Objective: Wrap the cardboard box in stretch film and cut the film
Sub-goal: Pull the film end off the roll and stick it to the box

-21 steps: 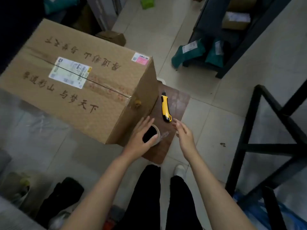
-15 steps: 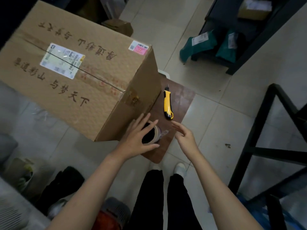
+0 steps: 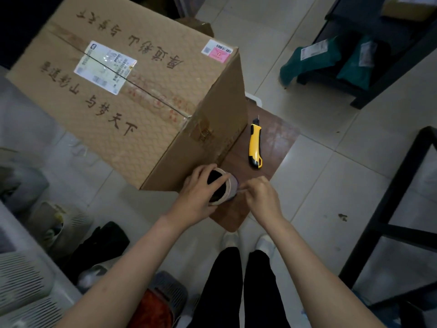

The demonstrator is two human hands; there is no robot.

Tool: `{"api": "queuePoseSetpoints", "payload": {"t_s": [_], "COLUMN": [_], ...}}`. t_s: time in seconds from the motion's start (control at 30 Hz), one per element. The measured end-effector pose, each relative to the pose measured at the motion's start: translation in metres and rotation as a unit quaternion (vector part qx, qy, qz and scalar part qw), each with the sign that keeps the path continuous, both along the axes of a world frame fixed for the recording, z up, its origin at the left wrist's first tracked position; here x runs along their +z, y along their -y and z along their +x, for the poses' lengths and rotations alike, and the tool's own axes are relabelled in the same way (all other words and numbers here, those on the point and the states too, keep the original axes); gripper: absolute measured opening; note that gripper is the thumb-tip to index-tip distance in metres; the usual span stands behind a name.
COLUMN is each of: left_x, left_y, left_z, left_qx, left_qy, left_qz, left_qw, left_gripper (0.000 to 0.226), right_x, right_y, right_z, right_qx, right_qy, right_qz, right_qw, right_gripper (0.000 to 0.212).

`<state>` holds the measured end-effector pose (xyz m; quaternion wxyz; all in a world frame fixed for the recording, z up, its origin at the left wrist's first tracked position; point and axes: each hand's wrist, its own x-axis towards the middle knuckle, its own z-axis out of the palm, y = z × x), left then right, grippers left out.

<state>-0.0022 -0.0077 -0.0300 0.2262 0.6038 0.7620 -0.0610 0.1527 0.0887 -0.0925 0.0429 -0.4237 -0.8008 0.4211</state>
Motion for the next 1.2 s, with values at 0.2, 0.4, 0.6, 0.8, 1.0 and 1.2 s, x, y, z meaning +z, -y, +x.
{"api": "queuePoseSetpoints", "payload": {"t_s": [0.2, 0.4, 0.6, 0.8, 1.0, 1.2], "left_x": [0.004, 0.006, 0.01, 0.005, 0.005, 0.012], "left_y": [0.019, 0.027, 0.008, 0.004, 0.012, 0.029], "left_z": [0.019, 0.044, 0.048, 0.02, 0.008, 0.029], "left_qx": [0.165, 0.265, 0.196, -0.047, -0.06, 0.171], "left_qy": [-0.01, -0.045, -0.106, -0.052, -0.037, -0.044], "left_qz": [-0.008, -0.032, -0.088, -0.097, -0.058, -0.081], "left_qw": [0.986, 0.963, 0.971, 0.993, 0.996, 0.981], "left_gripper": [0.082, 0.084, 0.094, 0.11, 0.091, 0.097], "right_x": [0.019, 0.02, 0.016, 0.011, 0.005, 0.008], "right_y": [-0.007, -0.013, -0.025, -0.033, -0.042, -0.052], "right_z": [-0.006, -0.002, 0.006, 0.007, 0.007, -0.009], "right_qx": [0.03, 0.022, 0.021, -0.006, -0.023, -0.056], "right_qy": [0.014, 0.029, 0.065, 0.066, 0.068, 0.055], "right_qz": [0.034, 0.042, 0.048, 0.046, 0.03, 0.018], "right_qw": [0.999, 0.998, 0.996, 0.997, 0.997, 0.997], "right_gripper": [0.015, 0.02, 0.018, 0.014, 0.019, 0.021]}}
